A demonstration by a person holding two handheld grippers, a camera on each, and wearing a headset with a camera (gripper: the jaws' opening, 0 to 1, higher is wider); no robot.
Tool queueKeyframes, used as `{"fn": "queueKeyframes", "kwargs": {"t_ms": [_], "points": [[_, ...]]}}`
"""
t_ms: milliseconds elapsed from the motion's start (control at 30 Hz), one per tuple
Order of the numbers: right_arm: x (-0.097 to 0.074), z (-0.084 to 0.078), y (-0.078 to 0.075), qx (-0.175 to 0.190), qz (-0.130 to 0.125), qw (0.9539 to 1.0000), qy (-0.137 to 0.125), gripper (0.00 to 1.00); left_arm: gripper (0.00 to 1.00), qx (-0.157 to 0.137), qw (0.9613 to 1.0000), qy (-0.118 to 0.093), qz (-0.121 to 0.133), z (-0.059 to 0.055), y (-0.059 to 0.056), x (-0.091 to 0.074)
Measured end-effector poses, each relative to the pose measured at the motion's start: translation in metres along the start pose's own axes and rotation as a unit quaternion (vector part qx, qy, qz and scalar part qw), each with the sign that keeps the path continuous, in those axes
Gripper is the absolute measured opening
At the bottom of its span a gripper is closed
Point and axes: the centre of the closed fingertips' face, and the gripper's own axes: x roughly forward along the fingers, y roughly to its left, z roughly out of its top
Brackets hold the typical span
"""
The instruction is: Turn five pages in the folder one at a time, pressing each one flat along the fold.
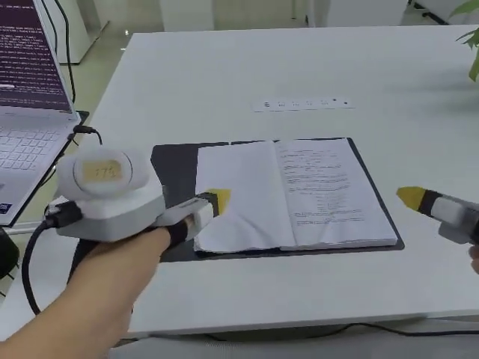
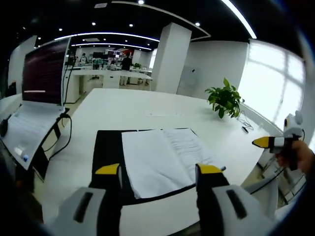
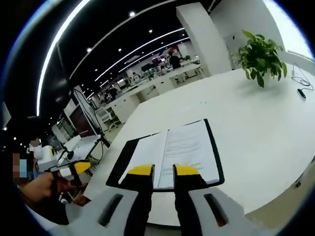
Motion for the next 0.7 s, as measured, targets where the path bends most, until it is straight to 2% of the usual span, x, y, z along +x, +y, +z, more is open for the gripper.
{"fn": "queueKeyframes", "kwargs": {"t_ms": [33, 133, 200, 267, 300, 333, 367, 467, 700], "points": [[0.0, -0.001, -0.002, -0.008, -0.003, 1.0, 0.002, 0.29, 0.68, 0.014, 0.9999, 0.004, 0.001, -0.001, 0.001, -0.001], [0.0, -0.002, -0.009, -0.036, -0.015, 0.9992, -0.004, 0.51, 0.76, 0.017, 0.9998, 0.012, 0.0, -0.005, 0.002, -0.003], [0.001, -0.005, -0.015, -0.053, -0.026, 0.9983, 0.003, 0.64, 0.87, 0.023, 0.9997, 0.012, 0.001, -0.008, 0.004, -0.004], [0.002, -0.006, -0.022, -0.076, -0.039, 0.9963, 0.002, 0.84, 0.99, 0.064, 0.9979, 0.012, 0.005, -0.009, 0.006, -0.004], [0.002, -0.006, -0.023, -0.077, -0.043, 0.9961, -0.001, 0.93, 0.99, 0.085, 0.9963, 0.015, -0.003, -0.011, 0.004, -0.006], [0.002, -0.002, -0.024, -0.086, -0.044, 0.9953, -0.014, 1.0, 0.99, 0.107, 0.994, 0.023, 0.003, -0.014, 0.006, -0.009], [0.001, -0.003, -0.023, -0.089, -0.04, 0.9951, -0.009, 0.98, 0.99, 0.112, 0.9934, 0.024, 0.002, -0.015, 0.006, -0.008], [0.002, -0.001, -0.026, -0.104, -0.044, 0.9935, -0.015, 1.0, 0.99, 0.108, 0.9938, 0.027, 0.0, -0.018, 0.005, -0.01], [0.003, -0.001, -0.026, -0.092, -0.042, 0.9947, -0.017, 1.0, 0.99, 0.092, 0.9956, 0.014, 0.002, -0.013, 0.004, -0.016]]}}
